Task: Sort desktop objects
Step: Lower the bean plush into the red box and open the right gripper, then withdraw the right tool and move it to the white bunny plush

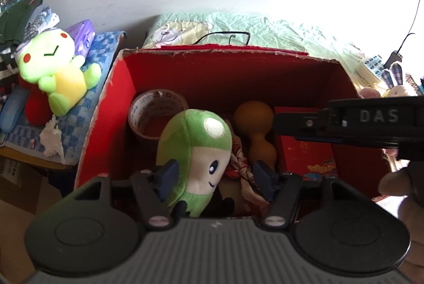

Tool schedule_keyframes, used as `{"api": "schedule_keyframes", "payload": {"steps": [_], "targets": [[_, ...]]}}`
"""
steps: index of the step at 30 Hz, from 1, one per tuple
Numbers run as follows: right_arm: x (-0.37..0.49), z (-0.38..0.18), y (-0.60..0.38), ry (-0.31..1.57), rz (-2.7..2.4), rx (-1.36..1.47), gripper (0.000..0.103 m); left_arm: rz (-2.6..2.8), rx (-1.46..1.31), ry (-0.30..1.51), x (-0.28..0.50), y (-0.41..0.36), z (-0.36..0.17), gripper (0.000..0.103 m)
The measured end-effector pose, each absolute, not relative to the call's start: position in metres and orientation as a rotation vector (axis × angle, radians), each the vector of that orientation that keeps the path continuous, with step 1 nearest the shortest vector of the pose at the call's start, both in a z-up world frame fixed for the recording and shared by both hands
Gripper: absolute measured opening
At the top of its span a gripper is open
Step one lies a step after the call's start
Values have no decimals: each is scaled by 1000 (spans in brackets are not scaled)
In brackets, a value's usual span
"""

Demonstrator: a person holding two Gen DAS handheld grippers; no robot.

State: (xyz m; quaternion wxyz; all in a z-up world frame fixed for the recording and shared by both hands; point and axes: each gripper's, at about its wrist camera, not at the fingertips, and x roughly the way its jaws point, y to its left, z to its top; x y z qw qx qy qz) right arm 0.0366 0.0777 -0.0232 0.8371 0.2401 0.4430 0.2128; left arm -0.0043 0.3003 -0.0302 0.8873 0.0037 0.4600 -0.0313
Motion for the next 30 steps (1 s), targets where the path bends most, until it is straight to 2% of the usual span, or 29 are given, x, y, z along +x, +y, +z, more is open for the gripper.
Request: {"api": "schedule_keyframes", "payload": {"steps": [10,30], "targets": [[17,-9,66,891,431,510,31,-3,46,965,-3,289,-29,66],[-17,15,-1,810,439,528,31,126,156,897,-19,214,5,82]]}}
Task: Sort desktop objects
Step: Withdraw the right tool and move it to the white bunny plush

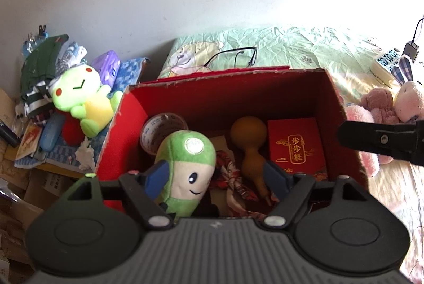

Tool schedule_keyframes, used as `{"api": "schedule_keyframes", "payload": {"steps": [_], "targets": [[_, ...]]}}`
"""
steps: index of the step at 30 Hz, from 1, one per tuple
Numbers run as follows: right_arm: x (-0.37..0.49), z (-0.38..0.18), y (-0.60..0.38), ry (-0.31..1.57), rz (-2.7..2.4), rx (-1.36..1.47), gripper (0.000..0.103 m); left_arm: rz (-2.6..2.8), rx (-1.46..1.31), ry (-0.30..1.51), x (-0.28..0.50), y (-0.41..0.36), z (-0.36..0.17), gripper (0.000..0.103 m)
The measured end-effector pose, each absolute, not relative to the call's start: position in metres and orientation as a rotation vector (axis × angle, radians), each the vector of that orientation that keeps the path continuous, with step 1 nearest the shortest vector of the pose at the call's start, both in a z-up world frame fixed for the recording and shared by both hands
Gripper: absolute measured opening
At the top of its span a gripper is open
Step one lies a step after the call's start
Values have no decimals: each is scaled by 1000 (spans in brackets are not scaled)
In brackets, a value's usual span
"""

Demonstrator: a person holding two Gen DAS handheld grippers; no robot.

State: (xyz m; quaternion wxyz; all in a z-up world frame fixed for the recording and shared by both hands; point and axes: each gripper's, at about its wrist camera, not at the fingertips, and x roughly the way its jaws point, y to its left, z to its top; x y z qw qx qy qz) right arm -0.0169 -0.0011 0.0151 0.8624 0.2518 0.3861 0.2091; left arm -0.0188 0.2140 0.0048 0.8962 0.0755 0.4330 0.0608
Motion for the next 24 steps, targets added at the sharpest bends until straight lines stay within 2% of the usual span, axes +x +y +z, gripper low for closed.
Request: {"api": "schedule_keyframes", "payload": {"steps": [13,16,24], "targets": [[-46,7,-102,800,353,525,31,-4,182,819,-37,107,17,81],[-52,-2,-130,815,316,527,31,-64,170,815,-39,81,12,74],[-58,-33,-196,854,223,531,31,-227,67,866,-37,32,-23,73]]}}
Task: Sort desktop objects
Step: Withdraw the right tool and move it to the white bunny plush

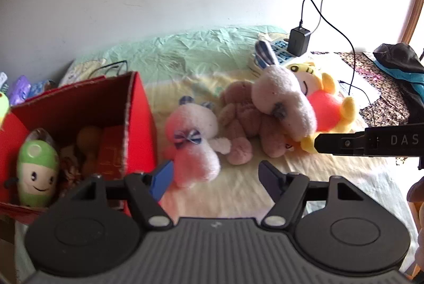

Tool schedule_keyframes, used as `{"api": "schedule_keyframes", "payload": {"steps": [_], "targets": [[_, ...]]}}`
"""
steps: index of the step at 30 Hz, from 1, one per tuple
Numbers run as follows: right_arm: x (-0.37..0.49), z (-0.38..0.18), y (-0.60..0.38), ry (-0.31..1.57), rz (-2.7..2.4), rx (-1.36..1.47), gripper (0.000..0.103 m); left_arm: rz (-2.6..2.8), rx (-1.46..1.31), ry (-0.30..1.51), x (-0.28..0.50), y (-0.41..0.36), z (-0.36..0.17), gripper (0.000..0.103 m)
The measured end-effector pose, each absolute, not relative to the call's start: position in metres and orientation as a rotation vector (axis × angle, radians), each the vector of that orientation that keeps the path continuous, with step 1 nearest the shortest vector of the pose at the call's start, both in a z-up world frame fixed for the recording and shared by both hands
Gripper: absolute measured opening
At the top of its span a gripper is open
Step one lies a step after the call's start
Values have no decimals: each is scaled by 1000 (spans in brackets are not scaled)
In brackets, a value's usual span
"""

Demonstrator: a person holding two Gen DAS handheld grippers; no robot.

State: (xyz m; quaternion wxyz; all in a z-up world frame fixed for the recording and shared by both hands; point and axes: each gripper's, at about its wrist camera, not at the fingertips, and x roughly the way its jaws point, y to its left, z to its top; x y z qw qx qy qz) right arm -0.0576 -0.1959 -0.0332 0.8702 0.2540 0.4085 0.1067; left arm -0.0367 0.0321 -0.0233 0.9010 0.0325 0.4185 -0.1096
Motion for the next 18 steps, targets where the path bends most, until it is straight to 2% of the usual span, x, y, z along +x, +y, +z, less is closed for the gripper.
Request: {"api": "schedule_keyframes", "payload": {"steps": [4,14,16,18], "targets": [[-59,-42,-211,842,199,469,31,-298,-51,869,-28,18,-32,74],[-29,-31,-232,759,241,440,32,-341,-100,859,6,-21,-45,76],[-17,-30,-229,752,259,429,46,-358,-120,874,16,-27,-49,76],[-1,-32,-229,757,268,446,46,-361,-110,871,25,-36,-51,76]]}}
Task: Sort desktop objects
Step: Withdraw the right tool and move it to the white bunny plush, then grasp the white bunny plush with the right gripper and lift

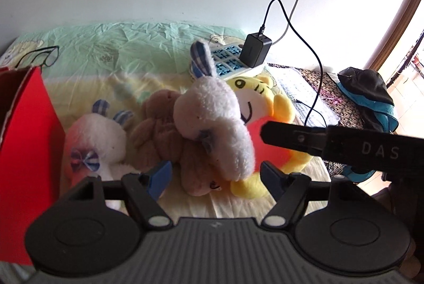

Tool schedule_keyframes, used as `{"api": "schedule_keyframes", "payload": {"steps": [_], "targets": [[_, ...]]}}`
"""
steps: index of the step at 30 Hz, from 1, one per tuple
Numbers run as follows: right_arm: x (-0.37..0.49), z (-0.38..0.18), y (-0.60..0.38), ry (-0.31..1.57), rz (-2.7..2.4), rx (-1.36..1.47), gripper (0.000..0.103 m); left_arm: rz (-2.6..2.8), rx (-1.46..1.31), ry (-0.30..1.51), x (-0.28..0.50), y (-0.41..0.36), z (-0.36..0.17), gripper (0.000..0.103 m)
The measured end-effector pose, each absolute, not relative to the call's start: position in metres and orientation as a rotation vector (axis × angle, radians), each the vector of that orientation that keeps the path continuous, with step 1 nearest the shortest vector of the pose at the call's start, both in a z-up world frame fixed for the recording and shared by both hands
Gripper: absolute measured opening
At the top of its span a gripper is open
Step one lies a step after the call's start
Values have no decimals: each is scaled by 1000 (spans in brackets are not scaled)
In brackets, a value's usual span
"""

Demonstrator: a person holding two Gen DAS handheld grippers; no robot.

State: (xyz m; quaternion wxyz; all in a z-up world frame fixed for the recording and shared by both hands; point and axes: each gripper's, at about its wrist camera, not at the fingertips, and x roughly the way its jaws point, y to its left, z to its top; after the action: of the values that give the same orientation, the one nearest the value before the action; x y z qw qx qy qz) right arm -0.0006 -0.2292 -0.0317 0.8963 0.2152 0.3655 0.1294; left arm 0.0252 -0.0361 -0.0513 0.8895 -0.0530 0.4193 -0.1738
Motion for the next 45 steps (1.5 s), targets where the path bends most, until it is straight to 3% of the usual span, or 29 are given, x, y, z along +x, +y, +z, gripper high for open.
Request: {"api": "schedule_keyframes", "payload": {"steps": [5,13,17,20,21,23,24,26,29,33,36,38,39,45], "targets": [[34,-36,-229,790,299,520,47,-339,-89,860,47,-50,-57,77],[54,-57,-223,859,310,518,49,-330,-110,902,62,-56,-71,48],[45,-62,-236,857,350,595,39,-372,-100,897,54,-62,-68,29],[35,-62,-241,856,378,620,34,-397,-50,872,44,-68,-62,27],[32,-62,-245,859,390,646,30,-415,-38,861,39,-70,-58,24],[24,-62,-251,869,424,703,9,-456,-10,832,26,-74,-50,24],[21,-63,-253,872,435,725,4,-473,11,822,20,-77,-47,24],[14,-63,-255,870,394,730,8,-489,31,820,11,-80,-46,24],[9,-59,-259,813,338,670,22,-469,26,825,6,-74,-51,27],[17,-50,-259,765,339,659,37,-403,-11,835,19,-59,-58,45],[33,-49,-250,752,341,629,58,-405,-45,847,37,-57,-62,55],[45,-58,-239,786,358,604,59,-378,-25,843,50,-61,-64,53],[50,-64,-234,812,355,599,57,-377,-29,853,56,-61,-66,46],[45,-78,-237,865,378,681,46,-407,-32,867,49,-62,-69,34]]}}
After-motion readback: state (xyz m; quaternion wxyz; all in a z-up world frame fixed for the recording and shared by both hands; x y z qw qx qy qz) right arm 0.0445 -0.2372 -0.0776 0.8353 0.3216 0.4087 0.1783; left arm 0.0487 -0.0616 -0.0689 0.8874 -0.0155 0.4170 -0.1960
